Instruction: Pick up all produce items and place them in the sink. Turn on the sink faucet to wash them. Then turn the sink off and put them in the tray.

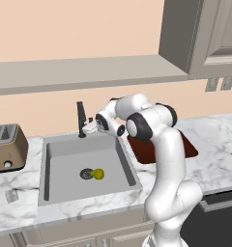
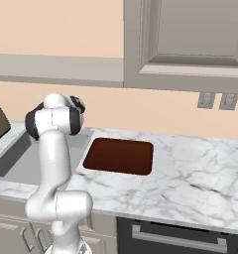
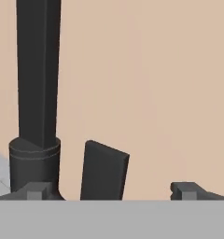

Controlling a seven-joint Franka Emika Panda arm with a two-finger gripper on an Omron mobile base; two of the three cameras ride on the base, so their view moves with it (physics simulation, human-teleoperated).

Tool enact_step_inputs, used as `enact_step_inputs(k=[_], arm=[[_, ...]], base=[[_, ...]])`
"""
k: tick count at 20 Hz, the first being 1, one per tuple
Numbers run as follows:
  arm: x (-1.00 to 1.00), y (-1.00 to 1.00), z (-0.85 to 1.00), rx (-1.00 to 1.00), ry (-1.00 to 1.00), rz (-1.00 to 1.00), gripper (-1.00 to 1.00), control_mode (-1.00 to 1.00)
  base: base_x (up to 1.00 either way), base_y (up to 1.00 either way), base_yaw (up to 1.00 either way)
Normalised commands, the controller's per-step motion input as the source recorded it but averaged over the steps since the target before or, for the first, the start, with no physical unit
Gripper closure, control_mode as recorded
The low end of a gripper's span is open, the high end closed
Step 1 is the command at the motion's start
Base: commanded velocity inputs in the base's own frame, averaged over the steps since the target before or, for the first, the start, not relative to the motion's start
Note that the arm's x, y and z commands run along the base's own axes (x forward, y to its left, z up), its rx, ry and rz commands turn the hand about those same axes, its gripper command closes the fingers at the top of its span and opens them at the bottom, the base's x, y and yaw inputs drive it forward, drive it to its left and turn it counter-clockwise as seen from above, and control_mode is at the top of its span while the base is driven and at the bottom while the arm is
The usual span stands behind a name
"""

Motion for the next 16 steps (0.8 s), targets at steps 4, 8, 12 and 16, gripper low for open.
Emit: enact_step_inputs(k=[4,8,12,16], arm=[[0.14,0.03,-0.05,0.0,0.0,-0.06,-1.0,-1.0],[0.13,0.1,-0.01,0.0,0.0,-0.06,-1.0,-1.0],[0.02,0.07,-0.01,0.0,0.0,-0.04,-1.0,-1.0],[0.04,0.12,0.0,0.0,0.0,-0.03,-1.0,-1.0]], base=[[0.0,0.0,0.0],[0.0,0.0,0.0],[0.0,0.0,0.0],[0.0,0.0,0.0]])
